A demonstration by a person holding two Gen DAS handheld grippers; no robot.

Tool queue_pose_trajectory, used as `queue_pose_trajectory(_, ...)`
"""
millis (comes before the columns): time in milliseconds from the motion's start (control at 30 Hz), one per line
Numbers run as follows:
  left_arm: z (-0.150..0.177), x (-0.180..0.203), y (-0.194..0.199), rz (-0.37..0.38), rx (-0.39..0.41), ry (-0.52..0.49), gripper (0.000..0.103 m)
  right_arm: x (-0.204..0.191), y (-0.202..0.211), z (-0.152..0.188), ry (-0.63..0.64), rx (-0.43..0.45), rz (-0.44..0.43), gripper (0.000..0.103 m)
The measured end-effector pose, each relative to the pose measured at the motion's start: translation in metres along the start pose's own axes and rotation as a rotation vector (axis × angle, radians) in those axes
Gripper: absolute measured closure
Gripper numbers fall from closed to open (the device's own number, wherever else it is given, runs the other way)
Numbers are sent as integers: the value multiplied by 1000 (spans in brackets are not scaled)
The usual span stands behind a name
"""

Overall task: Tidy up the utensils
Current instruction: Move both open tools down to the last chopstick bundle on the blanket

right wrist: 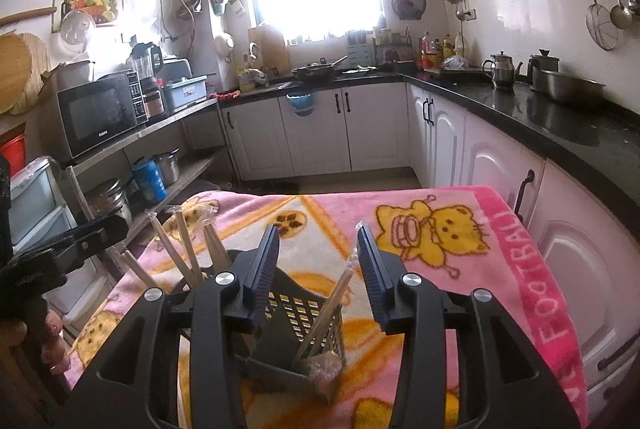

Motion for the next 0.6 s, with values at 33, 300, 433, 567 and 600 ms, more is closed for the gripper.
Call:
queue_pose_trajectory(33,1,1,4,-1,3,-2,23,1,3,0,-1,2,-1,64)
queue_pose_trajectory(300,13,5,22,-8,-2,2,17,1,26,4,4,9,-6,62)
queue_pose_trajectory(433,23,4,32,-16,-3,8,15,-1,38,10,14,5,-14,62)
queue_pose_trajectory(567,34,2,39,-27,-10,17,15,-3,50,18,23,-1,-24,60)
queue_pose_trajectory(600,38,1,41,-29,-13,21,15,-3,53,21,24,-4,-28,59)
Point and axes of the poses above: each gripper's, at about its wrist camera, not at the fingertips, and y roughly against the way its jaws point, x to its right, z to its underside, the point moved 5 cm from there along -y, roughly the way its jaws point, and after that the axes turned 2 degrees about -y, right-handed, at the moved point
